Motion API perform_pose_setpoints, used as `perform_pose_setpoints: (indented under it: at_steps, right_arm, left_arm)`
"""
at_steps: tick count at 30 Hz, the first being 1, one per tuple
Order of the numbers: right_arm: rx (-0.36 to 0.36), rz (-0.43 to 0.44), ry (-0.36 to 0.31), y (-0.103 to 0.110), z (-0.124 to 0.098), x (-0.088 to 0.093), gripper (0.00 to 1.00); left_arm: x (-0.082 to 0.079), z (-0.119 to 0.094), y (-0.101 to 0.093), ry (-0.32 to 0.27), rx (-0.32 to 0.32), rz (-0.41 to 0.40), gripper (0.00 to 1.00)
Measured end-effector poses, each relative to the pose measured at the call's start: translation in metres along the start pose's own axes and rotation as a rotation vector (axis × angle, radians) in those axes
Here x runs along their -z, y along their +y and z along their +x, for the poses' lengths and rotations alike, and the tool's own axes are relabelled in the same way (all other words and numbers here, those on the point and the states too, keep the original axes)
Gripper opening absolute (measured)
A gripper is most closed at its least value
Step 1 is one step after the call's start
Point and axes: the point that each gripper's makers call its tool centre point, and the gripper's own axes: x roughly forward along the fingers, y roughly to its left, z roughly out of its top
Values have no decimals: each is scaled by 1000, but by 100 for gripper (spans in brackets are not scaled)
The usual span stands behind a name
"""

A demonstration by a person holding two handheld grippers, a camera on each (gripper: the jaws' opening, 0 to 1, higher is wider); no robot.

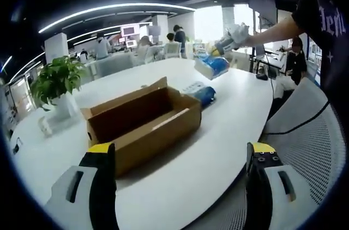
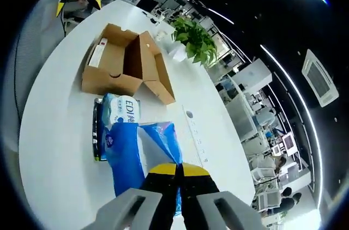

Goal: Operate the shoe box by opening the lid, removing the specified soft item, and placing it in the target area until the item is outside and the box remains undamaged.

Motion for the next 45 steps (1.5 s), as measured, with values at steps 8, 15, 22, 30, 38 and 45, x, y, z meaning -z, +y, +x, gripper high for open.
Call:
perform_pose_setpoints:
  at_steps: [8,15,22,30,38,45]
  right_arm:
    - [-32,-1,20,8,-2,17,0]
    - [-67,-18,43,18,-2,32,0]
    - [-106,-53,60,27,0,45,0]
    - [-148,-71,88,38,9,62,0]
    - [-173,-91,108,43,17,71,0]
    - [-180,-87,116,44,23,76,0]
  left_arm:
    - [2,1,0,8,0,-1,99]
    - [3,2,0,17,-4,14,99]
    - [4,2,0,20,-6,13,99]
    - [6,3,0,28,-7,15,99]
    - [5,5,-1,28,-4,11,99]
    - [3,5,-1,25,-6,15,99]
